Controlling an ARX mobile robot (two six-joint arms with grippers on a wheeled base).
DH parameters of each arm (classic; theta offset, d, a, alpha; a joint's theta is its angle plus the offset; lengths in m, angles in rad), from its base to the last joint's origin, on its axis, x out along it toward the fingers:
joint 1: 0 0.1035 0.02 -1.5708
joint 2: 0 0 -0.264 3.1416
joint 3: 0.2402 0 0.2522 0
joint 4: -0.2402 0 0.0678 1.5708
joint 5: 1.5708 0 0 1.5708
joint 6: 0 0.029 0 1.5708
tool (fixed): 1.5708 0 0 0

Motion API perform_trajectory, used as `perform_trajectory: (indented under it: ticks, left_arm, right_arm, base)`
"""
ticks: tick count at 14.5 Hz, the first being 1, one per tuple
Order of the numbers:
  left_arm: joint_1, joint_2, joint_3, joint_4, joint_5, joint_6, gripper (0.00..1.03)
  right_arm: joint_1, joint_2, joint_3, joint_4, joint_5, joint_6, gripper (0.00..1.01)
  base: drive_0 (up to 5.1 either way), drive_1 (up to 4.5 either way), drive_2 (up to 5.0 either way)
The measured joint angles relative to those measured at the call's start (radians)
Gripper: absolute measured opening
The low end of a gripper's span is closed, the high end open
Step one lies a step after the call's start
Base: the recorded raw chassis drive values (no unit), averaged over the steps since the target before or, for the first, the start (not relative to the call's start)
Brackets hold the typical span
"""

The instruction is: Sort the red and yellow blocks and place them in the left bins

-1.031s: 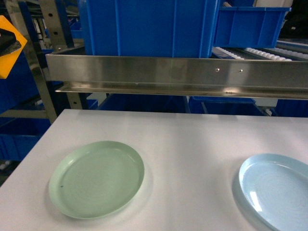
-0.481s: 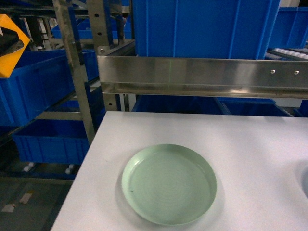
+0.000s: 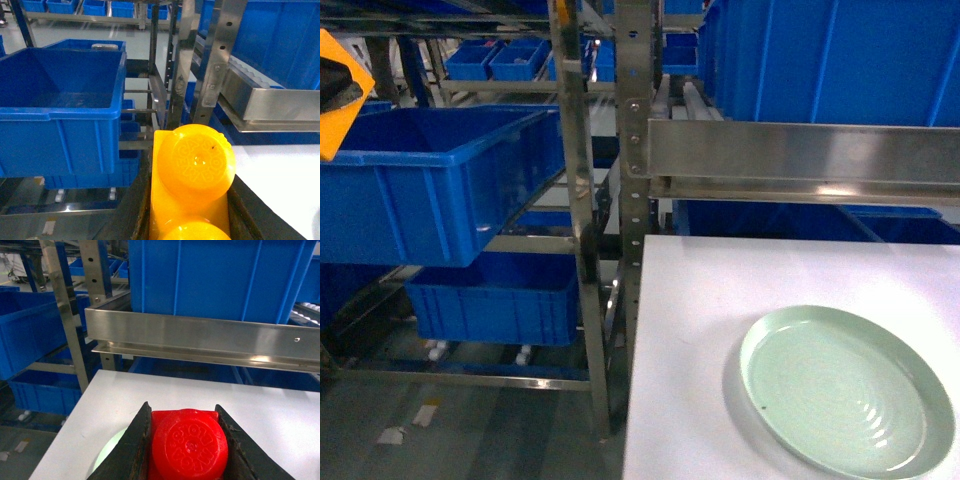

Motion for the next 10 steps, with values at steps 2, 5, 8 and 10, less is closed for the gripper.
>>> perform_trajectory:
  ticks: [2, 5, 8, 10]
  left_arm:
    - [0.0, 0.0, 0.0, 0.005, 0.0, 0.0, 0.27]
    - [0.0, 0.0, 0.0, 0.003, 0.0, 0.0, 0.27]
    - [0.0, -0.001, 0.0, 0.001, 0.0, 0.0, 0.27]
    - [0.0, -0.001, 0.0, 0.003, 0.0, 0.0, 0.27]
  right_arm:
    - [0.0, 0.0, 0.0, -0.003, 0.0, 0.0, 0.28]
    - [0.0, 0.0, 0.0, 0.0, 0.0, 0.0, 0.28]
    - [0.001, 0.0, 0.0, -0.002, 0.0, 0.0, 0.28]
    - [0.001, 0.0, 0.0, -0.001, 0.0, 0.0, 0.28]
  base:
    - [-5.0, 2.45, 2.5]
    - [-5.0, 2.45, 2.4]
    - [-5.0, 2.49, 2.5]
    - [-5.0, 2.5, 2.5]
